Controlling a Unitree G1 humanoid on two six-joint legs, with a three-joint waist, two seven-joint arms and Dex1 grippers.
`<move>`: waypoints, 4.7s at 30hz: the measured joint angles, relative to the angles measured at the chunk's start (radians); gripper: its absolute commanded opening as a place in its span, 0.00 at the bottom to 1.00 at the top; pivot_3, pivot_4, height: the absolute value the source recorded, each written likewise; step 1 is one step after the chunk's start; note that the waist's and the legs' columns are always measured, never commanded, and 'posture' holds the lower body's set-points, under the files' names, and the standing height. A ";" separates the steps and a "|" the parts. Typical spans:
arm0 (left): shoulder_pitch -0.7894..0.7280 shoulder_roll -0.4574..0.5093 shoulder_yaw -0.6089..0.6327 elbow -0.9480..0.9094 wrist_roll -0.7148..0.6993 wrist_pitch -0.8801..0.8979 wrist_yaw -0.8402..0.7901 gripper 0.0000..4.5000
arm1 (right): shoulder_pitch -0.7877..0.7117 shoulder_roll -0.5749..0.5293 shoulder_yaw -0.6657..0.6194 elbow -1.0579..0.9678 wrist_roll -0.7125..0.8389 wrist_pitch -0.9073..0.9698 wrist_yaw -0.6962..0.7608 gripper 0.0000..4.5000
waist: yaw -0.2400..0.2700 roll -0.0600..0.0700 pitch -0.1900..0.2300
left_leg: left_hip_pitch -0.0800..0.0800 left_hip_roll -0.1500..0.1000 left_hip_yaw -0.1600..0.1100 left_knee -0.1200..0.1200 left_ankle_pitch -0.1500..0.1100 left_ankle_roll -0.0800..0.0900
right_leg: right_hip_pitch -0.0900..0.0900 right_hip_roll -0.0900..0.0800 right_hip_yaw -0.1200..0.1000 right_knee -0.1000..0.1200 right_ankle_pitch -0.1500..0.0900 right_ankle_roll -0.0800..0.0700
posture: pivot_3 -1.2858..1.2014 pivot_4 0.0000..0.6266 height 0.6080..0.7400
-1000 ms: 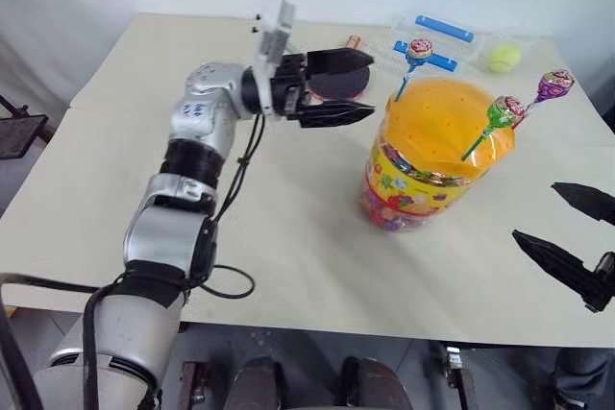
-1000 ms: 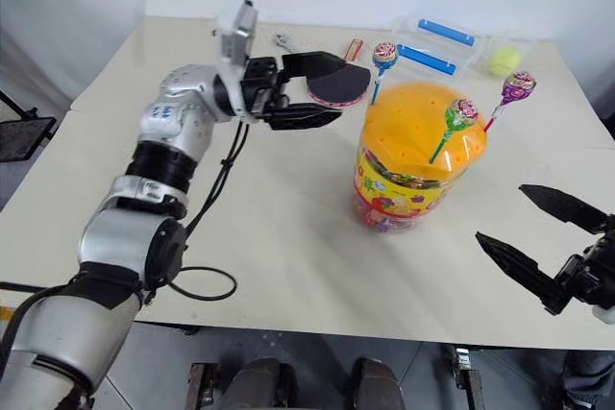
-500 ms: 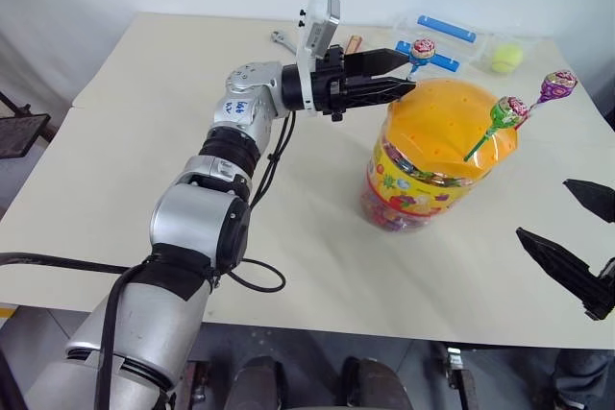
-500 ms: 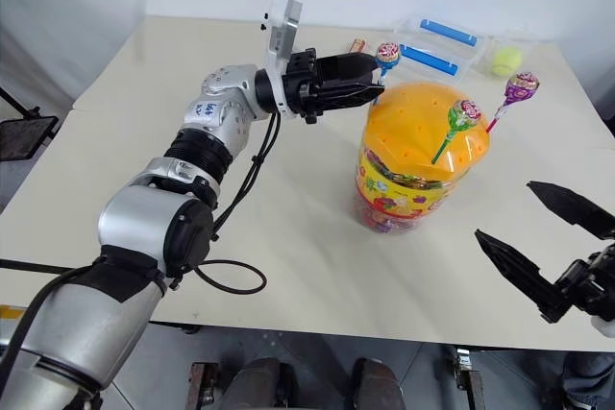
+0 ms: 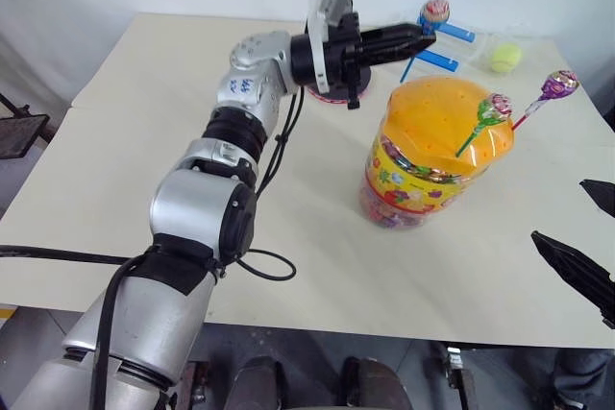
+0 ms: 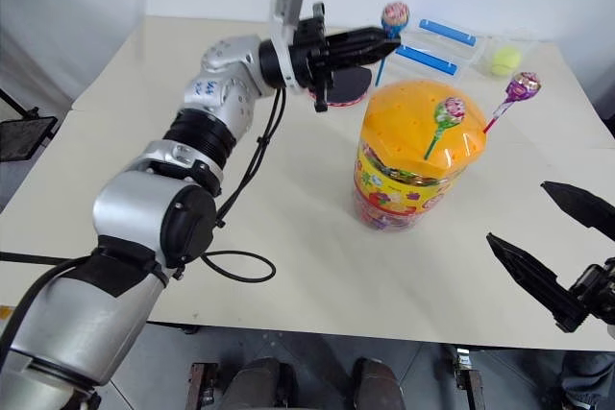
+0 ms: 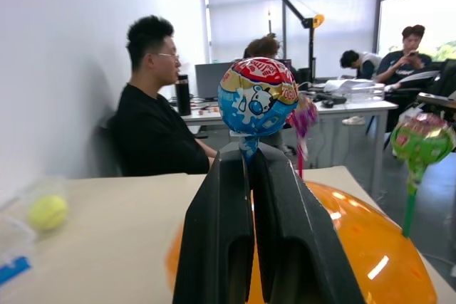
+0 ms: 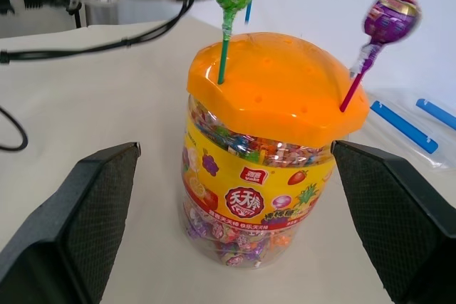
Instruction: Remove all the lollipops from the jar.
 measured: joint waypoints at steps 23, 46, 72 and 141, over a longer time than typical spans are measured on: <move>0.515 0.632 -0.321 -0.421 0.398 0.931 0.365 0.01 | -0.289 -0.187 0.232 0.248 -0.093 0.010 0.109 1.00 | -0.017 -0.005 0.001 | -0.003 0.000 0.000 0.003 0.000 0.000 | -0.006 -0.001 0.002 0.008 0.000 0.000 | 0.52 0.24 1.00; 0.520 0.790 -0.324 -0.816 0.239 1.042 0.117 1.00 | -0.331 -0.197 0.224 0.303 -0.159 0.072 0.112 1.00 | -0.019 -0.005 0.001 | -0.008 0.000 0.002 0.007 0.000 0.000 | -0.013 -0.001 0.003 0.013 0.000 0.000 | 0.52 0.24 1.00; 0.639 0.443 -0.054 -0.816 -0.269 0.376 -0.253 1.00 | -0.812 -0.061 0.517 0.525 -0.232 0.129 -0.216 0.64 | -0.026 -0.004 0.001 | -0.013 0.000 0.000 0.018 -0.001 0.001 | -0.016 -0.003 0.002 0.022 0.000 0.000 | 0.52 0.24 1.00; 0.704 0.487 -0.082 -0.861 -0.329 0.379 -0.252 1.00 | -0.627 -0.193 0.211 0.227 -0.181 0.565 -0.100 0.98 | -0.023 0.000 -0.002 | -0.014 0.000 -0.001 0.018 -0.001 0.001 | -0.016 -0.003 0.003 0.022 0.000 0.000 | 0.52 0.24 1.00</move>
